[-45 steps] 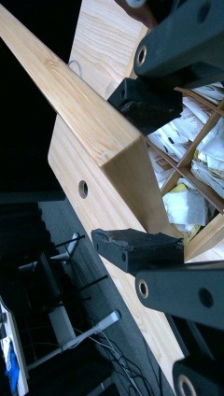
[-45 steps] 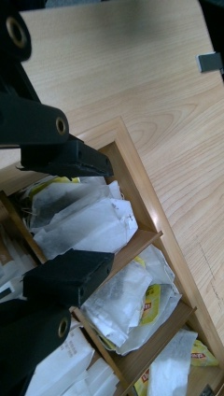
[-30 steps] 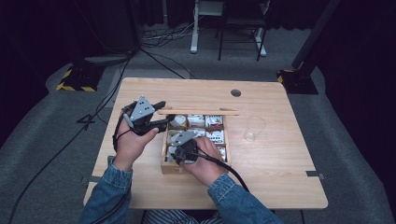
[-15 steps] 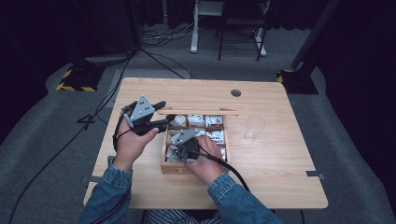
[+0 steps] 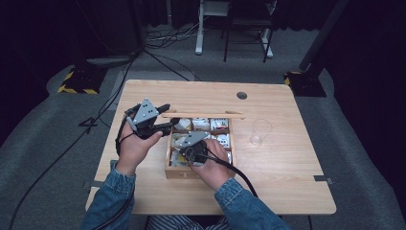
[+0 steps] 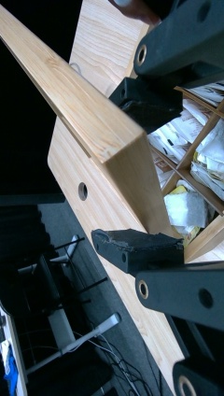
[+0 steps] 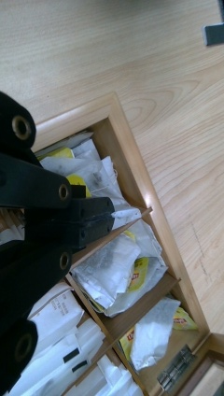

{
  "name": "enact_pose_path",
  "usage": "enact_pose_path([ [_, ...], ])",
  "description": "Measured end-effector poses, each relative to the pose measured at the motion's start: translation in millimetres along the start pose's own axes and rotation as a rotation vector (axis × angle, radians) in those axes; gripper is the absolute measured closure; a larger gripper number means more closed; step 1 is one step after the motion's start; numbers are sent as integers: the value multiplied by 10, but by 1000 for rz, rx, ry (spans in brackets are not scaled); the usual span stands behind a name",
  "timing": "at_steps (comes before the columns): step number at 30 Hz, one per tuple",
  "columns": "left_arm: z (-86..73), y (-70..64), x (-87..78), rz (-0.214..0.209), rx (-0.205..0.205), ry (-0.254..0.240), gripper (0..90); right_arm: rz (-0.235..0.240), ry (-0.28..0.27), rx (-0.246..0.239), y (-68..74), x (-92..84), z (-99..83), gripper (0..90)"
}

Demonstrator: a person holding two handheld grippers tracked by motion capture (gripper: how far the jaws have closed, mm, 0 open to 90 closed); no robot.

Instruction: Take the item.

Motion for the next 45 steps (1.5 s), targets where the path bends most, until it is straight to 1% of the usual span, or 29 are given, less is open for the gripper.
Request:
enact_pose_path([
  [4,3,3,2,0,-1,-1,448,-1,-12,-1,4,-72,13,900],
  [7,4,6,4,-1,-2,-2,448,-1,-22,9,0,-137,18,900],
  [10,4,6,4,-1,-2,-3,448,-9,-44,12,1,-216,40,900],
  [17,3,4,3,1,1,-1,448,-11,-88,17,24,-362,84,900],
  [23,2,3,5,0,-2,-2,447,-15,-136,41,5,-488,98,900],
  [26,1,3,6,3,4,-1,447,-21,-170,68,-32,-567,85,900],
  [30,4,3,9,3,2,-1,447,-39,-194,94,-103,-680,48,900],
  [36,14,7,23,6,11,0,445,-80,-204,111,-221,-849,2,900],
  [41,19,13,31,3,5,-4,444,-110,-206,125,-321,-974,-33,900],
  [45,24,17,41,3,1,-6,441,-138,-224,141,-400,-1074,-44,900],
])
Point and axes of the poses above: each handheld gripper's, and its own axes: x roughly forward along the jaws, z roughly out of its top, y roughly to its left, the point moved 7 cm from there along x, roughly forward along the jaws, and after that the axes turned 6 degrees about -y, right-handed, at the moved point
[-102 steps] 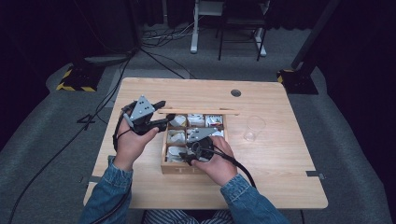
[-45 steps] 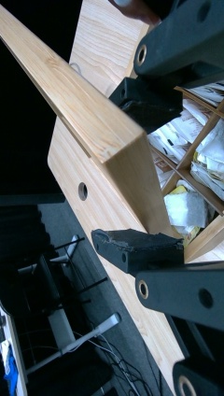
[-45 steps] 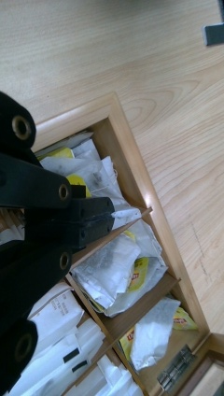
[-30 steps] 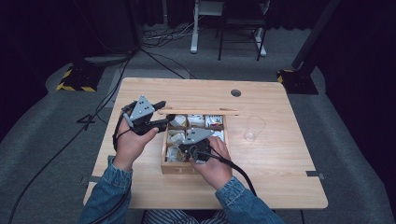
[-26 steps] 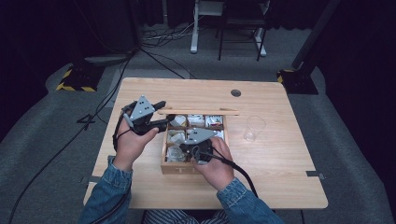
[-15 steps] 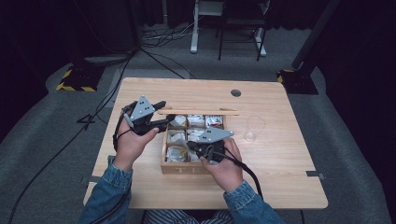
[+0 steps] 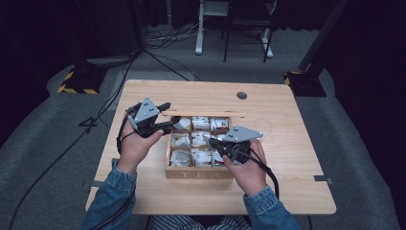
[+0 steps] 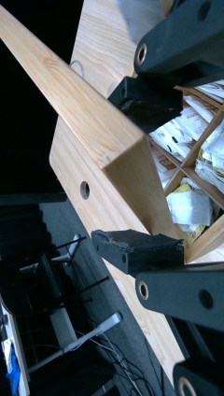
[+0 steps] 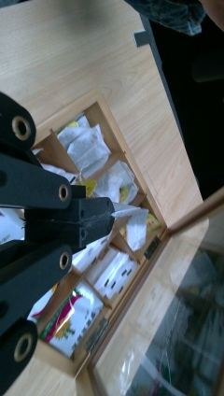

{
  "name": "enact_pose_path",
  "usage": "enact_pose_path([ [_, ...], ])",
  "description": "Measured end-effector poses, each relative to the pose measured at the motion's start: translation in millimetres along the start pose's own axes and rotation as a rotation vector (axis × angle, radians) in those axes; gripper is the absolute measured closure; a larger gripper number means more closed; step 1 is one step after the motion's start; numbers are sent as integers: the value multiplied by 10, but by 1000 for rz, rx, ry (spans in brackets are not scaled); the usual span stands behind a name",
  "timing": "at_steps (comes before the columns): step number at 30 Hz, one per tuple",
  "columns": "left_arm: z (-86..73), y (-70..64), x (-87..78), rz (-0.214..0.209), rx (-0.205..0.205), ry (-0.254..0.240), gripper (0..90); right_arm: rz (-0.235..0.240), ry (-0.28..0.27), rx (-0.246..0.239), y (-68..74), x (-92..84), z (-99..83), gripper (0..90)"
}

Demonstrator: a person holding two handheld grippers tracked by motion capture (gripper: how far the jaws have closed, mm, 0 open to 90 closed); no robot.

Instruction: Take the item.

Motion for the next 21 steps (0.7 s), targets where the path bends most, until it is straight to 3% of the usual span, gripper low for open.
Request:
enact_pose_path([
  [21,11,-4,27,-3,0,1,429,-132,-8,45,-433,-382,-67,900],
])
Point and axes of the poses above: each handheld gripper's, and its own axes: x roughly forward along the jaws, z roughly out of its top, y roughly to its left, the point moved 7 cm from there along x, roughly forward along the jaws, and after that the axes turned 6 degrees about -y, right-handed, at the moved point
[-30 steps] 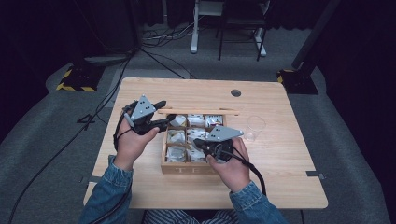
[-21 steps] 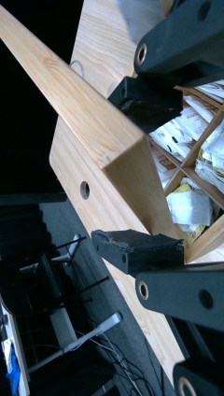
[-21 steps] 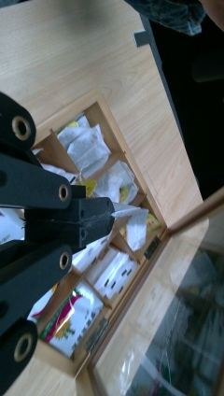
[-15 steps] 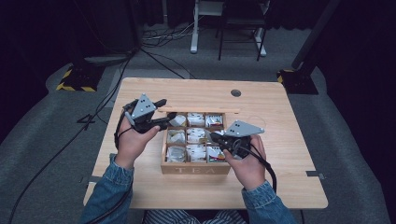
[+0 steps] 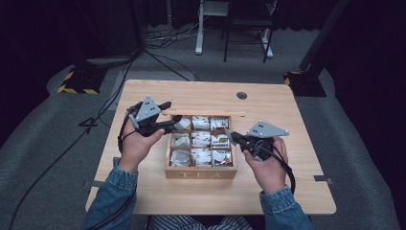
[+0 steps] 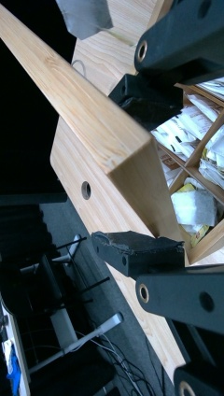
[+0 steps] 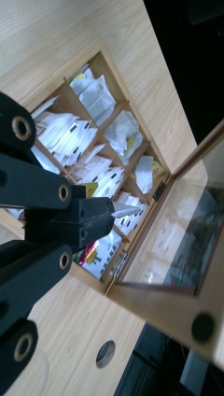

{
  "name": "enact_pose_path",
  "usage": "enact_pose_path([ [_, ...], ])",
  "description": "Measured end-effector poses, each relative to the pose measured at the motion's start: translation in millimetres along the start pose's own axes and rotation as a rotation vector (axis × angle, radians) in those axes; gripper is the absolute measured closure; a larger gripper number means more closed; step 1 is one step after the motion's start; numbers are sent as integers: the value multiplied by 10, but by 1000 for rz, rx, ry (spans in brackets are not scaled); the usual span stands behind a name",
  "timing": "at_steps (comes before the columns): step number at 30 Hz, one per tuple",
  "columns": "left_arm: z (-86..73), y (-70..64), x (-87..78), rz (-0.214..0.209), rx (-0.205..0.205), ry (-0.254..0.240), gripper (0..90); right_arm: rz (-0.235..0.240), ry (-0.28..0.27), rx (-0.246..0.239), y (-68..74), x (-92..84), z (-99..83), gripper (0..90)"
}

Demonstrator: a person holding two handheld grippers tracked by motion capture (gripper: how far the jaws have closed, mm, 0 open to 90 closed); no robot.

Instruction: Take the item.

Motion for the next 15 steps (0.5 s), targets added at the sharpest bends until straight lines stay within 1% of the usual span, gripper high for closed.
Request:
enact_pose_path([
  [15,-1,-1,-4,1,1,-3,430,-76,-3,29,-295,-124,-48,900],
])
Point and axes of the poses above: each handheld gripper's, and its own axes: x roughly forward along the jaws, z roughly out of its top, y roughly to its left, the point moved 7 cm from there along x, roughly forward along the jaws, and after that the axes turned 6 degrees about -y, right-handed, at the moved point
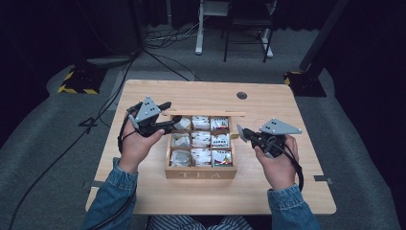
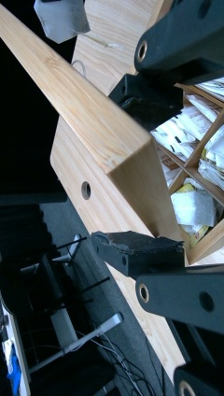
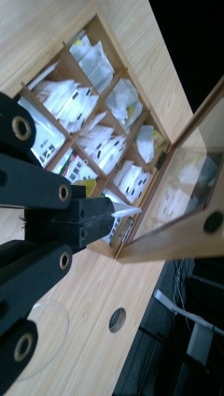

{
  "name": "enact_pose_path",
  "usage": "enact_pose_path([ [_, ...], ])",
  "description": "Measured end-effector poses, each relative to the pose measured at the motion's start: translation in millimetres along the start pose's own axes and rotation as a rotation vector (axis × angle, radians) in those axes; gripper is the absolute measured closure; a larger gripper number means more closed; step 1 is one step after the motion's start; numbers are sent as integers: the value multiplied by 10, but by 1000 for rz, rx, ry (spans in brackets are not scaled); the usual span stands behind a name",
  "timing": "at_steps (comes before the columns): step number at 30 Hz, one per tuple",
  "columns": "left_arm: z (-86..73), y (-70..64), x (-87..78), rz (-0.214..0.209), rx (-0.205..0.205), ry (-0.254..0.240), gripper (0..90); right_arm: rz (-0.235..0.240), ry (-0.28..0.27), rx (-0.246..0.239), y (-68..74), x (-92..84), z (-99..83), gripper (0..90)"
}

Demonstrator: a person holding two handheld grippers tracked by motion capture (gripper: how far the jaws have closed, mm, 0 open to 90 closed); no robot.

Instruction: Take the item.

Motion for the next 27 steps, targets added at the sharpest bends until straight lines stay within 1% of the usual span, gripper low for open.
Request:
enact_pose_path([
  [10,1,2,1,1,-1,-1,430,-67,-2,25,-268,-25,-28,900],
  [14,0,1,1,0,-2,-2,430,-102,5,31,-408,-21,-46,900],
  [18,-1,-1,0,-1,-3,-1,430,-140,7,41,-558,-4,-69,900],
  [20,-1,0,0,-1,-3,-1,430,-155,15,38,-629,9,-89,900],
  [27,-1,2,0,-2,-4,-1,430,-200,26,56,-822,69,-160,900],
])
Point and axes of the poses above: each handheld gripper's, and its own axes: x roughly forward along the jaws, z roughly out of its top, y roughly to its left, the point moved 7 cm from there along x, roughly forward along the jaws, and after that the axes turned 6 degrees about -y, right-handed, at the moved point
